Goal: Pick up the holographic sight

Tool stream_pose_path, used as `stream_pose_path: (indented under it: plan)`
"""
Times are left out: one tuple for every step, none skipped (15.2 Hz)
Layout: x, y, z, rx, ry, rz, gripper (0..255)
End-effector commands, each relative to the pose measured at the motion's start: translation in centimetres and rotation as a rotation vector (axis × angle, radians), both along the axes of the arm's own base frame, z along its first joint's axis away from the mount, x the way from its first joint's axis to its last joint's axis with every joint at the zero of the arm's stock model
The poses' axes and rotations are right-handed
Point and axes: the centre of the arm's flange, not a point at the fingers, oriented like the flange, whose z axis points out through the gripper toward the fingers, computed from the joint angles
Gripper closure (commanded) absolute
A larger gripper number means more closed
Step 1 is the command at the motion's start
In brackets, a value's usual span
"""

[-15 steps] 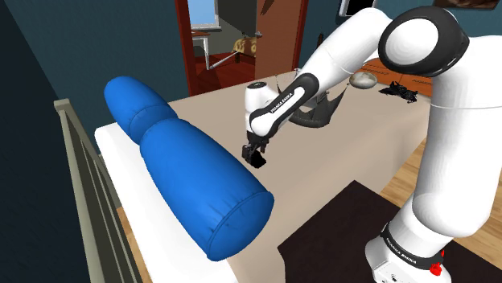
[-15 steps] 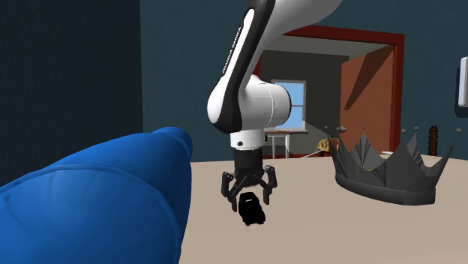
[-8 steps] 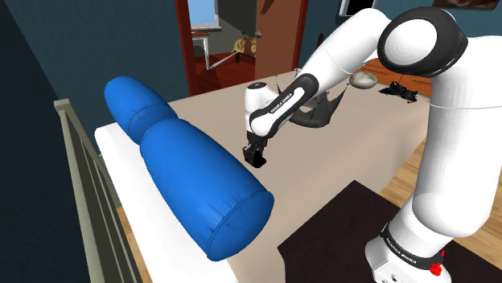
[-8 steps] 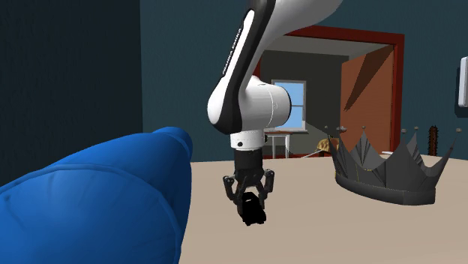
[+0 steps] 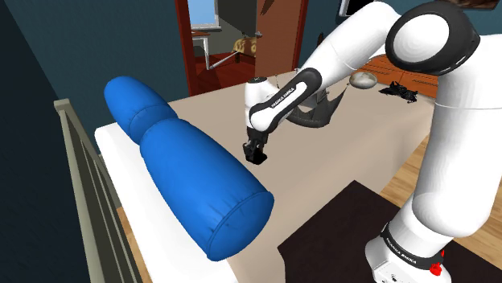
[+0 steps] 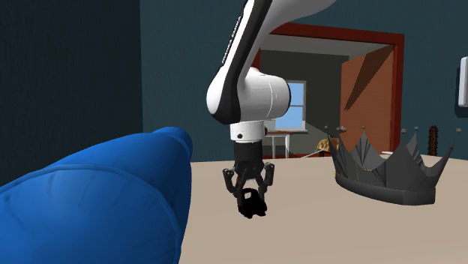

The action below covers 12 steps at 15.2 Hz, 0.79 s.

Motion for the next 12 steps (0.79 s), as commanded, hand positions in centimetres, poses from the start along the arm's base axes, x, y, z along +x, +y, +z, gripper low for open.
stream_pose_path:
  plan:
    - [0.0,0.0,1.1,0.0,0.0,0.0,255]
    - [0.0,0.0,1.6,0.0,0.0,0.0,255]
    - [0.0,0.0,2.2,0.0,0.0,0.0,255]
    - [0.0,0.0,2.7,0.0,0.0,0.0,255]
    - [0.0,0.0,3.2,0.0,0.0,0.0,255]
    - [0.0,0.0,3.7,0.0,0.0,0.0,255]
    - [0.0,0.0,4.3,0.0,0.0,0.0,255]
    - [0.0,0.0,4.8,0.0,0.0,0.0,255]
    - [0.0,0.0,5.3,0.0,0.0,0.0,255]
    - [0.0,0.0,5.8,0.0,0.0,0.0,255]
    - [0.0,0.0,5.9,0.0,0.0,0.0,255]
    - [0.0,0.0,5.9,0.0,0.0,0.0,255]
